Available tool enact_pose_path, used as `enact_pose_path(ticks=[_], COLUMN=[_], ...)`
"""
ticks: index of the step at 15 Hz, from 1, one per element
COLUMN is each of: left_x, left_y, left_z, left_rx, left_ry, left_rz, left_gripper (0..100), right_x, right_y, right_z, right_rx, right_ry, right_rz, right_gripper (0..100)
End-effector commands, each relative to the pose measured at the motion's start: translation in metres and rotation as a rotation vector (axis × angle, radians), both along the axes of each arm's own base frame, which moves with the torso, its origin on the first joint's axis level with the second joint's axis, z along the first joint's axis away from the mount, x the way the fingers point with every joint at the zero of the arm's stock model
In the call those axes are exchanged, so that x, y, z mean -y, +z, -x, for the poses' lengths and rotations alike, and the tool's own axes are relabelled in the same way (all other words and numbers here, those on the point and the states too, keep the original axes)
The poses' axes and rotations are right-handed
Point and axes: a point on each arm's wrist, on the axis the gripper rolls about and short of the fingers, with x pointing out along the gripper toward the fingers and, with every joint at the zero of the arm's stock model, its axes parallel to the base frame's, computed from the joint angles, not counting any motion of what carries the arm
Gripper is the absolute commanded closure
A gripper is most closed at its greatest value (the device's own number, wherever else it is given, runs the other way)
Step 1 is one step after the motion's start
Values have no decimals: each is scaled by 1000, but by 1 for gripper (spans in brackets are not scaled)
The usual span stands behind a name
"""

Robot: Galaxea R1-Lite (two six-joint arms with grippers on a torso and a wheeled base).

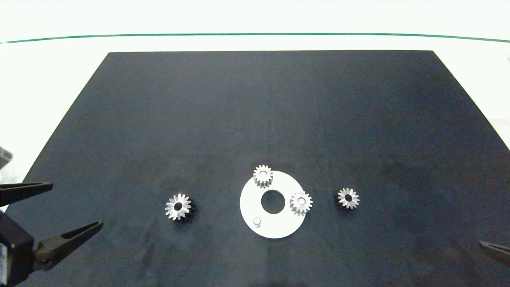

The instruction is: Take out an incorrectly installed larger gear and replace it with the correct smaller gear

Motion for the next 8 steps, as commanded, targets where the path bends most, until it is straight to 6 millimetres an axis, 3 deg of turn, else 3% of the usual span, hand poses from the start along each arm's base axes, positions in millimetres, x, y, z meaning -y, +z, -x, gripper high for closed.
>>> enact_pose_path(ticks=[1, 5, 8], left_x=[-15, -21, -25], left_y=[7, 8, 2], left_z=[35, 57, 76], left_rx=[102, 162, 147], left_ry=[82, 134, 135], left_rz=[35, 76, 74], left_gripper=[0, 0, 0], right_x=[-11, -19, -32], right_y=[-3, -10, -14], right_z=[-22, -41, -71], right_rx=[-63, -107, -71], right_ry=[73, 116, 135], right_rz=[68, 122, 119], right_gripper=[0, 0, 0])
